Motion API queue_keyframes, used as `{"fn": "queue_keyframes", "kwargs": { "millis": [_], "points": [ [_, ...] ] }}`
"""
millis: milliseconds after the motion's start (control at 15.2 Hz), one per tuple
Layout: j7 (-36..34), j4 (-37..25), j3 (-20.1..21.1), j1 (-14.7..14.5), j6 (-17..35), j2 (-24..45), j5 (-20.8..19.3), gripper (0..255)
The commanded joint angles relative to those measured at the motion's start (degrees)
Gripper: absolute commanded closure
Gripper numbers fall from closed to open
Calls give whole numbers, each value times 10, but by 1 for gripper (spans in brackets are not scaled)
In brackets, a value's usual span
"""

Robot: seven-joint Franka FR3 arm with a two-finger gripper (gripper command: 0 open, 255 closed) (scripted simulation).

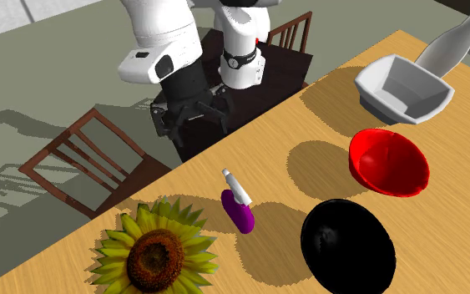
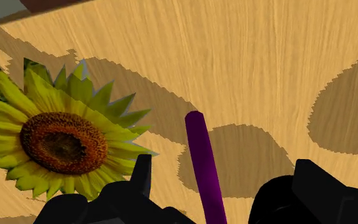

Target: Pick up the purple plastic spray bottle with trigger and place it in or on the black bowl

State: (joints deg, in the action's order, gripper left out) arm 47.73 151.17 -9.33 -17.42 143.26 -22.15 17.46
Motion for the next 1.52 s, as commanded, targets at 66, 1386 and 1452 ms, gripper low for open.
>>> {"fn": "queue_keyframes", "kwargs": {
  "millis": [66, 1386, 1452],
  "points": [
    [123, -14, -41, -65, 69, 68, 91, 0],
    [496, -126, -72, -181, 126, 273, 459, 0],
    [496, -126, -72, -181, 126, 273, 459, 0]
  ]
}}
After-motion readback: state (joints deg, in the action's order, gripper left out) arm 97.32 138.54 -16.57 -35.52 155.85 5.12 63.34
